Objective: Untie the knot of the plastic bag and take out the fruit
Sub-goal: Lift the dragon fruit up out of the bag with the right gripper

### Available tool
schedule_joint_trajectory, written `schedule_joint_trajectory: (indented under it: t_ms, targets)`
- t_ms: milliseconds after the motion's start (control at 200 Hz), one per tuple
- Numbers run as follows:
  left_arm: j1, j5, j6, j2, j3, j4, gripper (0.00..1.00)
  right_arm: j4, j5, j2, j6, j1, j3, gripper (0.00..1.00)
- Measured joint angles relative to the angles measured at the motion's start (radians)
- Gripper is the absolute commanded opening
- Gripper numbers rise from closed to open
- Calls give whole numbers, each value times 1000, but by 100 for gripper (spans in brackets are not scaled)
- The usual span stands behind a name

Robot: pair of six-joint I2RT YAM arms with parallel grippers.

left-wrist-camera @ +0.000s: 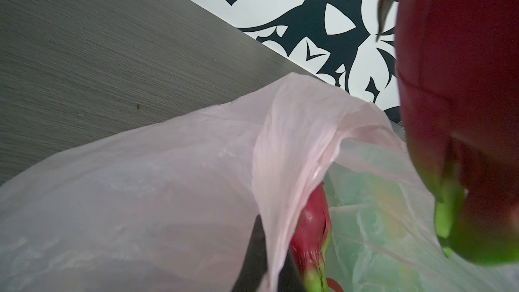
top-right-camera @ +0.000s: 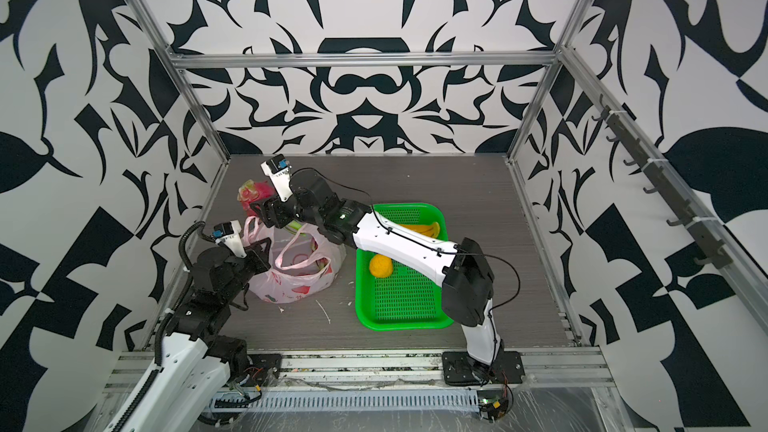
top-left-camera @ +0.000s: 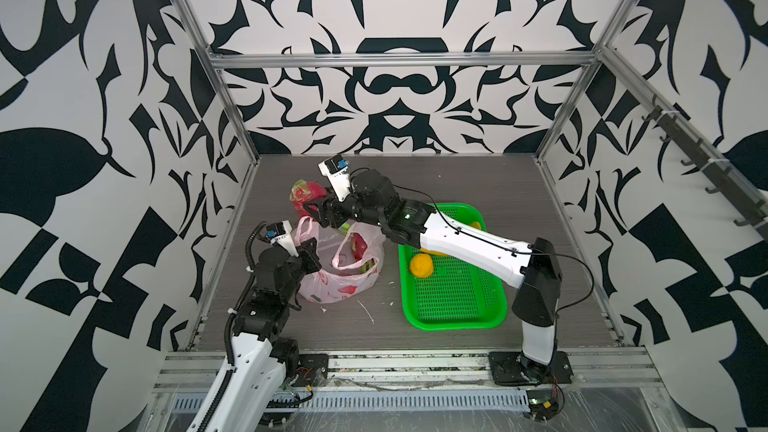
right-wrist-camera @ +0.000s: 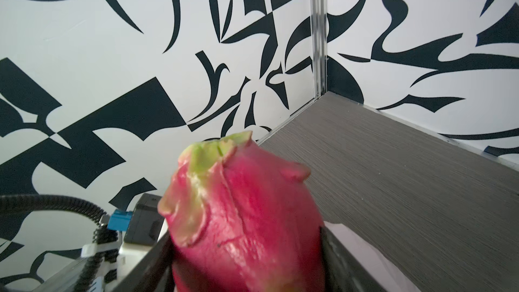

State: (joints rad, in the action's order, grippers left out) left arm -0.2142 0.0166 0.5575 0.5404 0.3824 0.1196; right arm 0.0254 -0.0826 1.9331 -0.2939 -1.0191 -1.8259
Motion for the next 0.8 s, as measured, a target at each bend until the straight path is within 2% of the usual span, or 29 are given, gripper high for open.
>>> schedule_joint_trajectory:
  t_ms: [460,800]
  targets:
    - [0,-7,1,-22,-16,4,0,19,1,32,6,10,-124,48]
    - [0,-10,3,-24,-16,4,0,46,37,31,30,18,-141,48]
